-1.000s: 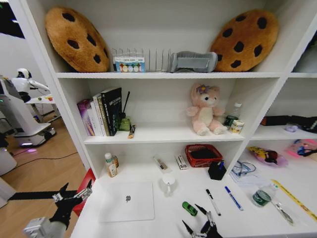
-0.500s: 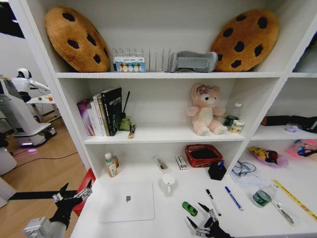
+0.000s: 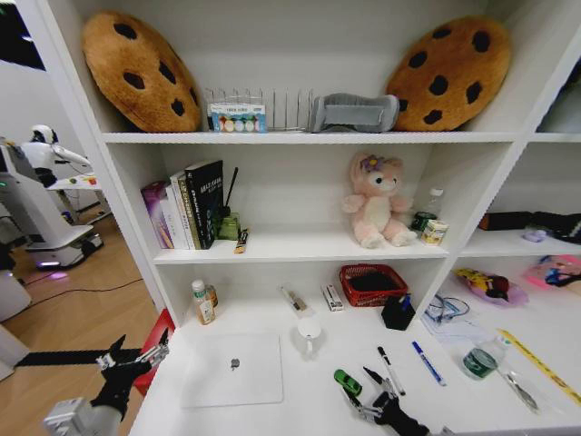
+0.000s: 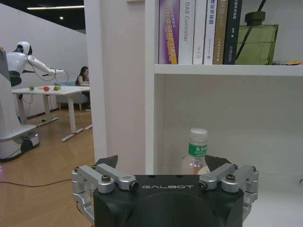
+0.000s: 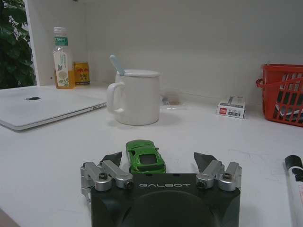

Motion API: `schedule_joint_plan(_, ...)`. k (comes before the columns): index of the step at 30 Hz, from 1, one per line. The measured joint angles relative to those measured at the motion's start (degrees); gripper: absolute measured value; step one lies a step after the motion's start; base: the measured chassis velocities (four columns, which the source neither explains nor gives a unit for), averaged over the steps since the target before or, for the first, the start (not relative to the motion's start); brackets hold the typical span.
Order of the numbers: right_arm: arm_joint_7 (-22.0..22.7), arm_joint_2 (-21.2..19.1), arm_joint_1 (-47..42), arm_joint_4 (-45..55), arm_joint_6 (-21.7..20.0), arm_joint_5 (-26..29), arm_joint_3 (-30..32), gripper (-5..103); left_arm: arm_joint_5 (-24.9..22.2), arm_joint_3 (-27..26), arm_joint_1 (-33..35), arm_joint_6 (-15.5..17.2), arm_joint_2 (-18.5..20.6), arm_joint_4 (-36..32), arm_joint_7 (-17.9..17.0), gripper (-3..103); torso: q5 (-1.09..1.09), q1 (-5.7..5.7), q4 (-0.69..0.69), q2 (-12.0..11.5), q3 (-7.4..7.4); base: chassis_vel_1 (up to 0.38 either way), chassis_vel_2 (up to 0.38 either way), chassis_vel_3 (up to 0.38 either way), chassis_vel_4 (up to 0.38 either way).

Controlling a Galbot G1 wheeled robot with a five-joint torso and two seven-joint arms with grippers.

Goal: Organize the objects on the table.

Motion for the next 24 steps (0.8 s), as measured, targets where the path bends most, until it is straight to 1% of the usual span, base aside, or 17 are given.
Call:
schedule_joint_plan(2,0.06,0.07,0.02,-0.02,0.00,-0.20,-0.01,92,0.00,0.00,0.00,0.00,0.00,0.00,0.00,100,0.00,0.00,0.00,0.00,0.00,0.000,0.000,0.000,0.000)
schedule_joint_plan(3,0.19,0.60,0.08,-0.35,0.32,-1.71,-0.07,75,0.00,0.00,0.00,0.00,0.00,0.00,0.00,100,0.00,0.00,0.00,0.00,0.00,0.000,0.000,0.000,0.000)
schedule_joint_plan(4,0.02,0.77,0.00,-0.42,0.48,-2.09,-0.16,70,0.00,0.00,0.00,0.00,0.00,0.00,0.00,100,0.00,0.00,0.00,0.00,0.00,0.000,0.000,0.000,0.000)
schedule_joint_plan(5,0.02,0.77,0.00,-0.42,0.48,-2.09,-0.16,70,0.00,0.00,0.00,0.00,0.00,0.00,0.00,100,0.00,0.00,0.00,0.00,0.00,0.000,0.000,0.000,0.000)
schedule_joint_plan(6,0.05,0.90,-0.11,-0.42,0.48,-2.31,-0.37,64,0.00,0.00,0.00,0.00,0.00,0.00,0.00,100,0.00,0.00,0.00,0.00,0.00,0.000,0.000,0.000,0.000)
schedule_joint_plan(8,0.14,1.03,-0.10,-0.49,0.43,-2.38,-0.54,64,0.00,0.00,0.00,0.00,0.00,0.00,0.00,100,0.00,0.00,0.00,0.00,0.00,0.000,0.000,0.000,0.000)
schedule_joint_plan(9,0.30,1.07,0.23,-0.82,0.31,-2.44,-0.64,53,0.00,0.00,0.00,0.00,0.00,0.00,0.00,100,0.00,0.00,-0.01,0.01,0.00,0.000,0.000,0.000,0.000)
schedule_joint_plan(11,0.38,0.96,0.58,-1.10,0.24,-2.47,-0.74,53,0.00,0.00,0.00,0.00,0.00,0.00,0.00,100,0.00,0.00,0.00,0.00,0.00,0.000,0.000,0.000,0.000)
schedule_joint_plan(14,1.13,0.32,1.47,-1.54,-0.08,-3.21,-1.25,37,0.00,0.00,0.00,0.00,0.00,0.00,0.00,100,-0.01,0.00,0.00,0.00,0.00,0.000,0.000,0.000,0.000)
schedule_joint_plan(22,1.37,0.00,1.45,-1.06,-0.18,-3.21,-1.38,36,0.00,0.00,0.00,0.00,0.00,0.00,0.00,100,0.01,0.00,0.00,0.00,0.00,0.000,0.000,0.000,0.000)
schedule_joint_plan(24,1.65,0.13,0.36,1.10,0.01,-2.78,-0.80,36,0.00,0.00,0.00,0.00,0.00,0.00,0.00,100,0.02,0.00,0.00,0.00,0.00,0.000,0.000,0.000,0.000)
